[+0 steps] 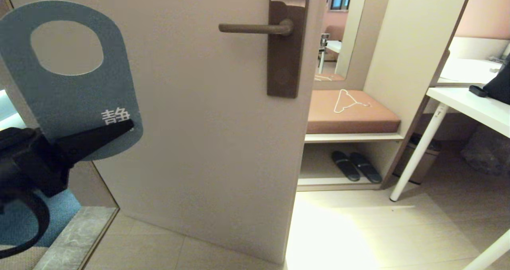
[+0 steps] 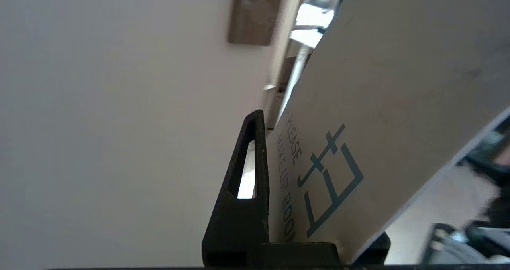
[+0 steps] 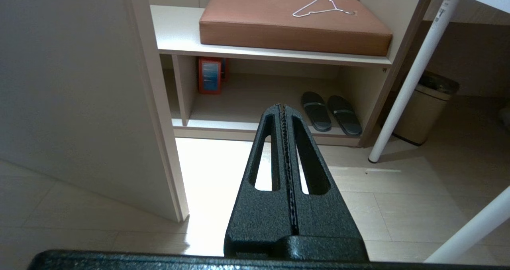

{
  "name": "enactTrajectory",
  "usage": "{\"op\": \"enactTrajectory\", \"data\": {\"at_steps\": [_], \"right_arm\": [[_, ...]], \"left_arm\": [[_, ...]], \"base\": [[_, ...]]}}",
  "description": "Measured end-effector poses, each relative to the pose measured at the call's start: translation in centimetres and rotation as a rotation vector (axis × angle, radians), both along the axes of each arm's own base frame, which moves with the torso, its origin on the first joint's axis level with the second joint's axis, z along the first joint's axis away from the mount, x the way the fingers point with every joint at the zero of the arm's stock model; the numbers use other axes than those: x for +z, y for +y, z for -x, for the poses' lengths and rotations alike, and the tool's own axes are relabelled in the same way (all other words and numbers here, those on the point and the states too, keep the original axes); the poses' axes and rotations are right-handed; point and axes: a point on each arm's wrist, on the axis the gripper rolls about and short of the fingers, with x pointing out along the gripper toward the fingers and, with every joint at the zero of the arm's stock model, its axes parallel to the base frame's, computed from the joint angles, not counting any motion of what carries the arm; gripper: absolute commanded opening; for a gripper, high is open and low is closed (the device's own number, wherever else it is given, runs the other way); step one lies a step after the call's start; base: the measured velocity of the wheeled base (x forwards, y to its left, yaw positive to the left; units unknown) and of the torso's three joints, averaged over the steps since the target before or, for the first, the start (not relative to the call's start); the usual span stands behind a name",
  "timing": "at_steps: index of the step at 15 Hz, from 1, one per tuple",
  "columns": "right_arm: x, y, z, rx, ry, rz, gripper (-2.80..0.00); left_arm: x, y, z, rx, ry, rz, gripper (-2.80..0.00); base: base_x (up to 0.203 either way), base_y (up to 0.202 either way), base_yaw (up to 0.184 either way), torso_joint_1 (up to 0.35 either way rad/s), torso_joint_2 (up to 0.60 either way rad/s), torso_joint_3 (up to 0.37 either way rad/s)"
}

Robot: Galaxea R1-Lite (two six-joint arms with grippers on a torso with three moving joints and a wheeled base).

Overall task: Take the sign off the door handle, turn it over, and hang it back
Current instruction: Hang the sign back with the other side facing out

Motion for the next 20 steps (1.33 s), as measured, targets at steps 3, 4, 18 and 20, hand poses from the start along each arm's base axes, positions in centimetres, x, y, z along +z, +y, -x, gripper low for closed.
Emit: {"op": "enactTrajectory", "data": {"at_steps": [3,4,18,20], "right_arm": [[0.0,0.0,0.0,0.0,0.0,0.0,-2.8],[0.0,0.0,0.0,0.0,0.0,0.0,-2.8],[0.0,0.0,0.0,0.0,-0.001,0.0,-2.8],[0.0,0.0,0.0,0.0,-0.001,0.0,-2.8]], "left_arm": [[0.8,-0.5,-2.6,0.051,-0.002,-0.001,-2.8],[1.1,-0.7,-3.5,0.064,-0.005,0.001,-2.8],[2.8,-7.0,-12.6,0.135,-0.044,-0.021,-2.8],[2.4,-7.2,-13.5,0.142,-0.033,-0.026,-2.8]], "base": [[0.0,0.0,0.0,0.0,0.0,0.0],[0.0,0.0,0.0,0.0,0.0,0.0],[0.0,0.0,0.0,0.0,0.0,0.0],[0.0,0.0,0.0,0.0,0.0,0.0]]}}
